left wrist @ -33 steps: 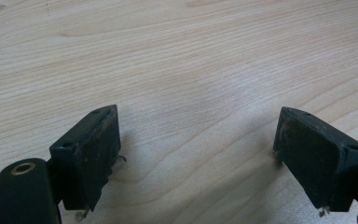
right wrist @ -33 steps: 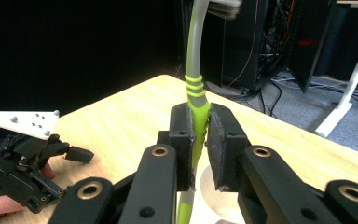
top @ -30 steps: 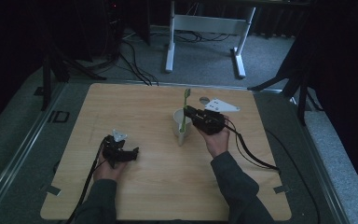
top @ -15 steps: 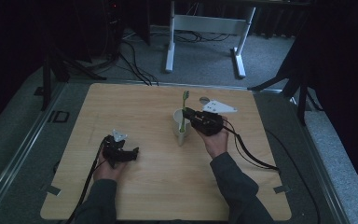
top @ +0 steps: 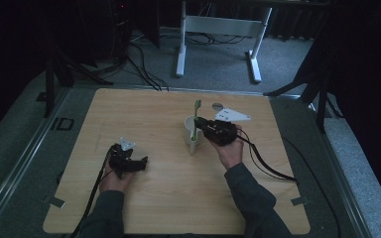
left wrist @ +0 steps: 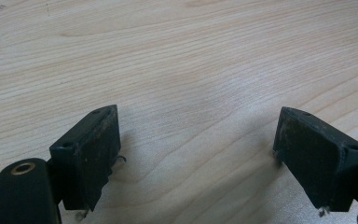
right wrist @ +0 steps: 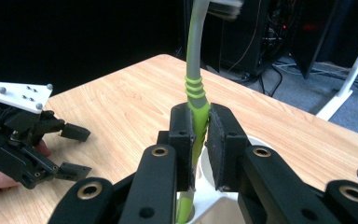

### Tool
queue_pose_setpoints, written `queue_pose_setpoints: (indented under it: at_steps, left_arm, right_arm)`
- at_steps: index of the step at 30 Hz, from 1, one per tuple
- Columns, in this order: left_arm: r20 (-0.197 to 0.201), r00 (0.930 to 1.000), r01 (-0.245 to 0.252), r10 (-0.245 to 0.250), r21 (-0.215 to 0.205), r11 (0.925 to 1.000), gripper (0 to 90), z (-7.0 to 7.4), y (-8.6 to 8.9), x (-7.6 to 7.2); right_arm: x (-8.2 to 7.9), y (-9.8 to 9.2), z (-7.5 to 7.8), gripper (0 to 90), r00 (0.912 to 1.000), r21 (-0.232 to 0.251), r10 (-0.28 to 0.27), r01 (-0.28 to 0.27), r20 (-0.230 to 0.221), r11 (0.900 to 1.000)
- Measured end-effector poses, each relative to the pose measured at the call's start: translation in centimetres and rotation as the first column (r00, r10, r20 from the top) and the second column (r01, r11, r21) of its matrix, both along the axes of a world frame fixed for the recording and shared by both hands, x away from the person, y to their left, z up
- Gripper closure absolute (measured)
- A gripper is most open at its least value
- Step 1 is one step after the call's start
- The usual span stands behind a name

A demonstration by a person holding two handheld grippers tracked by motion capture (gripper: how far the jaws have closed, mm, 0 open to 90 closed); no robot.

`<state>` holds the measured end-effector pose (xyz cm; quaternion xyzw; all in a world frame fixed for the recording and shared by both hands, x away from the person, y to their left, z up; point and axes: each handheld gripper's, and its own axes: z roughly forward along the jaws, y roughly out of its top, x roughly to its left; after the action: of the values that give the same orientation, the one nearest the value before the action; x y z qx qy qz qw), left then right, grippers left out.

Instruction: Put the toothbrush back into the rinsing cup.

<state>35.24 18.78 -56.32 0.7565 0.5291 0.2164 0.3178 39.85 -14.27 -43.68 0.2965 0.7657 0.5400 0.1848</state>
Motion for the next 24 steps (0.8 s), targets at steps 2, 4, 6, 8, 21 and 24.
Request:
queue_pose_setpoints:
  at_steps: [2, 4, 6, 8, 21, 24]
  left_arm:
    - [0.0, 1.0, 0.0, 0.0, 0.0, 1.0, 15.0, 0.0, 0.0, 0.0]
    - [0.0, 1.0, 0.0, 0.0, 0.001, 1.0, 15.1, 0.0, 0.0, 0.0]
    - [0.0, 1.0, 0.0, 0.0, 0.001, 1.0, 15.0, 0.0, 0.0, 0.0]
    - [0.0, 1.0, 0.0, 0.0, 0.001, 1.0, 15.0, 0.0, 0.0, 0.0]
    - [0.0, 1.0, 0.001, -0.001, 0.001, 1.0, 15.0, 0.0, 0.0, 0.01]
    - [0.0, 1.0, 0.0, 0.0, 0.001, 1.0, 15.0, 0.0, 0.0, 0.01]
  right_arm:
    - [0.01, -0.07, -0.11, 80.2, 1.0, -0.003, 0.002, -0.002, -0.005, 1.0]
    - [-0.04, -0.09, -0.16, 80.2, 0.9999, -0.008, 0.005, -0.005, -0.01, 1.0]
    - [-0.07, -0.1, -0.17, 80.2, 0.9999, -0.016, 0.011, -0.011, -0.011, 1.0]
    - [-0.07, -0.11, -0.18, 80.1, 0.9997, -0.022, 0.017, -0.018, -0.016, 1.0]
    - [0.07, 0.1, -0.87, 36.5, 0.9955, -0.101, 0.059, -0.066, -0.074, 0.993]
    - [0.09, 0.1, -0.87, 36.3, 0.9952, -0.094, 0.062, -0.069, -0.076, 0.993]
